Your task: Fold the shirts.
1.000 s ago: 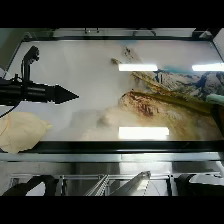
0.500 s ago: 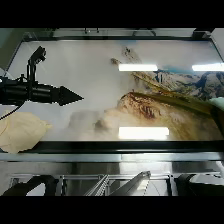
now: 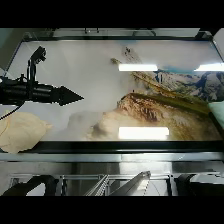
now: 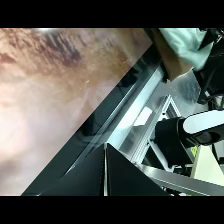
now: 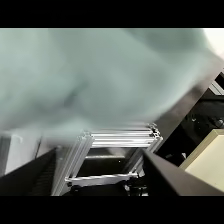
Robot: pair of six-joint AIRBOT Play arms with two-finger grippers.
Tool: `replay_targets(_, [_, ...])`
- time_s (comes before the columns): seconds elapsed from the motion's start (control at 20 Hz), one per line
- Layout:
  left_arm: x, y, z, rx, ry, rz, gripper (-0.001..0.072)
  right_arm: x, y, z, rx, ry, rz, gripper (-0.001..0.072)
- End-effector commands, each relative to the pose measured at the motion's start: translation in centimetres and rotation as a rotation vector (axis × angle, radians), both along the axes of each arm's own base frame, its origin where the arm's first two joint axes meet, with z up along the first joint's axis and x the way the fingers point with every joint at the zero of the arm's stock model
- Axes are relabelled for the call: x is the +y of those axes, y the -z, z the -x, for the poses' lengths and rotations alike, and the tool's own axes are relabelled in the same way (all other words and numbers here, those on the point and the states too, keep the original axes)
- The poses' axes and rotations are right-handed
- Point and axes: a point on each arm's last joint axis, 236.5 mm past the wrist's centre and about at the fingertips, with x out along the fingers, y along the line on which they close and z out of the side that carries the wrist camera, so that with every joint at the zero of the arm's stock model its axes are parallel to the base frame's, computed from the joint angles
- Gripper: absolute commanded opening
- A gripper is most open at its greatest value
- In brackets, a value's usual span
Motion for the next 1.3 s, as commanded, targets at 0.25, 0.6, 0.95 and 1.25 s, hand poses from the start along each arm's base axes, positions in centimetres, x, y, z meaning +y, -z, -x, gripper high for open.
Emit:
replay_targets(0.25, [0.2, -0.2, -1.2, -0.026, -0.046, -0.002, 0.0017, 2.2, 0.3, -3.9, -0.131, 0.026, -0.083, 0.0544])
replay_targets(0.6, [1.4, -5.2, -1.8, -0.06, -0.079, 0.012, 0.0016, 11.7, -13.9, -25.3, -1.006, -0.267, -0.233, 0.0019])
replay_targets(0.95, [3.3, -2.1, 4.4, -0.026, -0.225, 0.011, 0.0017, 26.0, -16.5, -23.0, -1.004, -0.822, -0.016, 0.0019])
replay_targets(1.25, [3.0, 4.6, 10.7, 0.064, -0.241, -0.027, 0.0018, 39.5, -4.2, -12.2, -1.02, -1.09, -0.207, 0.0019])
